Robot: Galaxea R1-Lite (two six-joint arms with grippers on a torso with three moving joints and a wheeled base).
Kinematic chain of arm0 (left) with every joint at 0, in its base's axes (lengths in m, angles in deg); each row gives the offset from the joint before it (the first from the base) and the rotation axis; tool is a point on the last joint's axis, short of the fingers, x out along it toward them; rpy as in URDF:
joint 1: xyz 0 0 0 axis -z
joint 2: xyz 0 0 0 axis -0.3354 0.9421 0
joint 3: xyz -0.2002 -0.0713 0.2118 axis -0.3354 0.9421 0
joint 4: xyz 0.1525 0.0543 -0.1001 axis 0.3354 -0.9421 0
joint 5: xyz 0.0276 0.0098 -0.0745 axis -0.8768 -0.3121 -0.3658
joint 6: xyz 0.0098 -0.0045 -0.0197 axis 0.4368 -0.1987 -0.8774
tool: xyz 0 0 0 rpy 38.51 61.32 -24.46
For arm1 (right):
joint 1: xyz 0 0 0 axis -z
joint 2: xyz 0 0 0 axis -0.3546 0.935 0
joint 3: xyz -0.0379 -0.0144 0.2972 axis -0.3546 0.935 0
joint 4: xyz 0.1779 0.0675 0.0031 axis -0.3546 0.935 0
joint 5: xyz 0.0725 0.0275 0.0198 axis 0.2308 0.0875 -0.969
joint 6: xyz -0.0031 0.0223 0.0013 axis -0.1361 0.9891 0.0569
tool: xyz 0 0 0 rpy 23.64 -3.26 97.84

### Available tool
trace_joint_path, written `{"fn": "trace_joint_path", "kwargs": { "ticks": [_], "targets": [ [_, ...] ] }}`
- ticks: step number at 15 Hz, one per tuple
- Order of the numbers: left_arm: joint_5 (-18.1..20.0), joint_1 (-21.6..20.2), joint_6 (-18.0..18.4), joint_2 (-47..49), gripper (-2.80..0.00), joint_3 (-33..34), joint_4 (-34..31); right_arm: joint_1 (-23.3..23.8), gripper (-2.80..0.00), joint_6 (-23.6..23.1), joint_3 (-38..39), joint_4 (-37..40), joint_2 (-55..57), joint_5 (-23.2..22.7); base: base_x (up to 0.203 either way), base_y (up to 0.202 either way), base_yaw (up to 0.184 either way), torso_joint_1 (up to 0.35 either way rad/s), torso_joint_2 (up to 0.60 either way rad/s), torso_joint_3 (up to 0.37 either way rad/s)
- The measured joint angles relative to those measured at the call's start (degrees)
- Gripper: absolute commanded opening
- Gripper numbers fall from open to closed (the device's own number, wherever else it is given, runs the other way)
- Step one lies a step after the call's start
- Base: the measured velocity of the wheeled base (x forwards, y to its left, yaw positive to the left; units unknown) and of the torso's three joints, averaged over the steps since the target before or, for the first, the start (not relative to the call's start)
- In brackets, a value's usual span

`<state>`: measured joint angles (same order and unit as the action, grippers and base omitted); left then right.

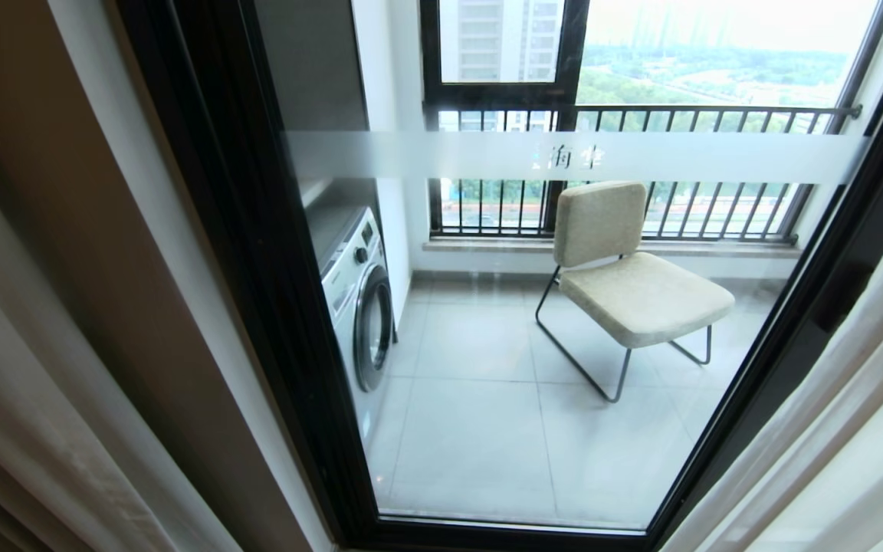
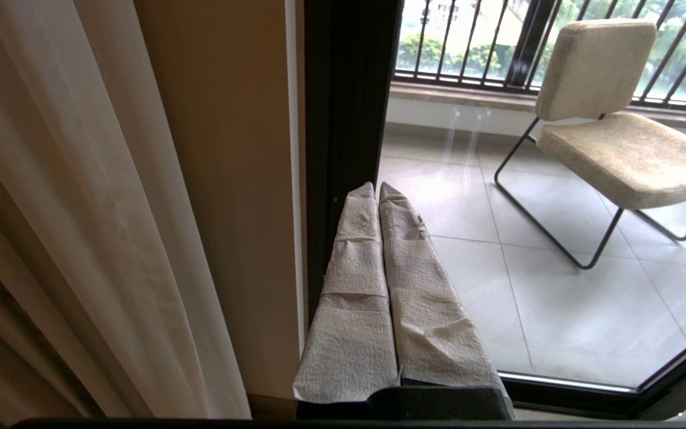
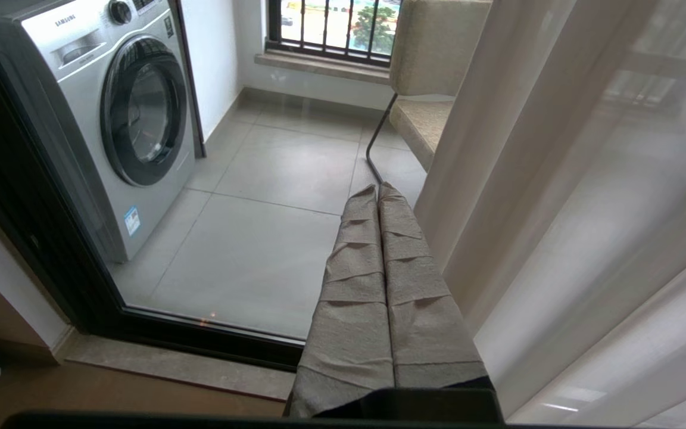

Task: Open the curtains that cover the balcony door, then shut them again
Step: Close the inner curtains on both sides

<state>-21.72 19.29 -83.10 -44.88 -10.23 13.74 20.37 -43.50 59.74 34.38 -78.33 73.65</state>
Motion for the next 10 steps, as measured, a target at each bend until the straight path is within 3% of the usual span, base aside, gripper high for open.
{"fn": "trace_joint_path", "kwargs": {
  "ticks": [2, 10],
  "targets": [
    [0.0, 0.0, 0.0, 0.0, -2.80, 0.0, 0.0, 0.2, -2.80, -1.8, 0.0, 2.2, -2.2, 0.9, 0.000, 0.000, 0.000, 0.000, 0.00, 0.000],
    [0.0, 0.0, 0.0, 0.0, -2.80, 0.0, 0.0, 0.2, -2.80, 3.4, 0.0, 2.5, -3.9, 1.0, 0.000, 0.000, 0.000, 0.000, 0.00, 0.000]
  ]
}}
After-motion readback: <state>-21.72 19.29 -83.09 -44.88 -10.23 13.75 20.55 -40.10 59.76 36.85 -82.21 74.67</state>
